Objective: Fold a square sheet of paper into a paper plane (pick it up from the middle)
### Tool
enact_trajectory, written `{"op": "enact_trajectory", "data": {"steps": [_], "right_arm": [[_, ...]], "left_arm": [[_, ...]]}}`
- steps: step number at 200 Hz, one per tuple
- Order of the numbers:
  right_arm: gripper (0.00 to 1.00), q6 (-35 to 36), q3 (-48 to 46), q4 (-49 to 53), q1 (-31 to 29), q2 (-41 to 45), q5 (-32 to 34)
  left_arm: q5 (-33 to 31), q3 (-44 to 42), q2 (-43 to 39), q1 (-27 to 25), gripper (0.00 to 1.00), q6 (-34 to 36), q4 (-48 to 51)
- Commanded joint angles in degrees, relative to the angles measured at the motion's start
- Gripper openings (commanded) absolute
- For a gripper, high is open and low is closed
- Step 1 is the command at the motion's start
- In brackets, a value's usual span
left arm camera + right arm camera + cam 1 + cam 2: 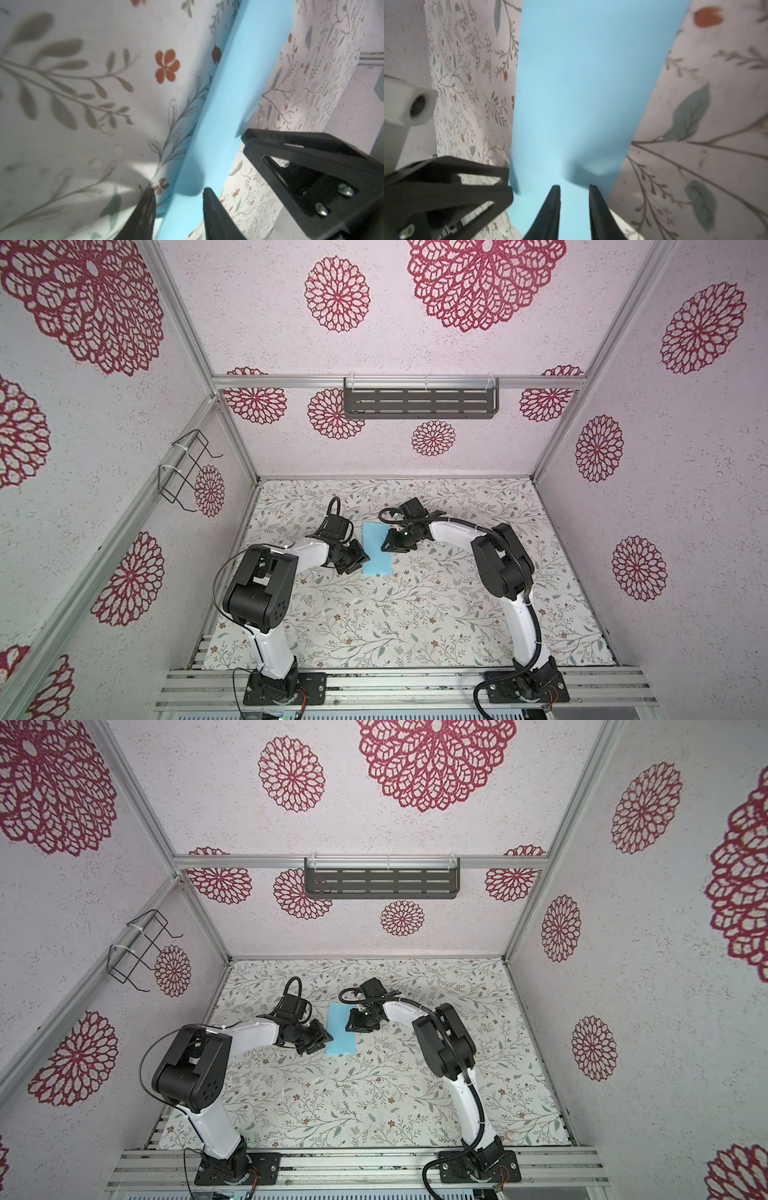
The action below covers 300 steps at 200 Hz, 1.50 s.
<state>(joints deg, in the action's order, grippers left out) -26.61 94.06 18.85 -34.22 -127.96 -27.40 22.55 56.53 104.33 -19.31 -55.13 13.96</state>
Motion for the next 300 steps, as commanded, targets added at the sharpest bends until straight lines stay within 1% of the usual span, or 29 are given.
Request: {"op": "enact_trajectory", "data": {"steps": [1,24,61,81,93,112,134,154,170,182,206,223,228,232,240,260,276,300], "right_arm": [[0.32,-3.45,-3.45,-5.44,2.4,8.6,1.37],[0.33,-7.27,-10.6,-11.58,4.19,14.33,2.73],[0.33,-9.11,-20.81,-15.27,5.8,22.84,9.49],[0.33,-10.08,-25.31,-16.92,6.23,26.29,11.75],[0.33,-11.08,-27.34,-18.27,6.4,27.85,11.97],[0.33,-12.2,-28.47,-20.21,6.42,28.82,10.19],[0.32,-12.77,-27.18,-21.01,5.14,28.64,7.71],[0.32,-12.98,-25.92,-21.22,2.62,28.15,8.23],[0.29,-13.83,-25.73,-21.4,0.91,28.1,11.09],[0.28,-14.27,-26.23,-21.75,0.0,28.73,13.81],[0.28,-14.06,-28.44,-22.1,-0.59,32.45,20.25],[0.29,-12.55,-29.37,-22.27,-0.59,34.88,22.71],[0.3,-11.83,-29.3,-22.16,-0.66,35.28,22.51],[0.3,-11.29,-29.04,-21.84,-0.67,35.45,22.36],[0.3,-10.38,-28.62,-21.58,-0.69,35.45,21.58],[0.3,-9.15,-27.31,-21.77,-1.33,34.08,17.64],[0.29,-9.2,-25.71,-21.75,-1.72,31.07,13.95],[0.26,-11.44,-23.32,-21.72,-1.73,25.22,9.08]], "left_arm": [[2.42,0.82,0.62,-1.86,0.42,-2.64,-3.9],[4.87,2.53,1.46,-3.83,0.44,-3.58,-6.23],[6.56,7.82,4.92,-7.31,0.48,-2.48,-6.08],[7.92,10.48,7.18,-8.68,0.51,-1.86,-5.6],[7.67,11.42,7.48,-9.16,0.53,-1.15,-4.21],[6.03,11.22,5.69,-8.44,0.56,0.78,-0.98],[5.43,10.21,2.14,-5.77,0.6,3.23,0.67],[4.68,9.65,-0.21,-3.09,0.6,4.85,0.8],[4.14,10.12,0.01,-1.3,0.58,6.26,0.37],[3.74,11.06,1.3,-0.45,0.54,7.23,0.28],[3.38,14.19,4.76,-0.11,0.44,9.13,0.47],[3.55,17.01,7.35,-0.03,0.41,9.53,0.63],[3.72,17.78,7.63,-0.03,0.41,9.68,0.59],[3.82,18.38,9.96,-0.03,0.4,9.58,0.55],[4.21,19.67,11.43,0.0,0.39,9.44,0.54],[4.61,22.24,14.22,-0.03,0.36,9.24,0.76],[4.38,23.49,15.64,-0.07,0.33,9.4,1.26],[4.31,24.13,16.77,0.0,0.3,9.52,1.62]]}}
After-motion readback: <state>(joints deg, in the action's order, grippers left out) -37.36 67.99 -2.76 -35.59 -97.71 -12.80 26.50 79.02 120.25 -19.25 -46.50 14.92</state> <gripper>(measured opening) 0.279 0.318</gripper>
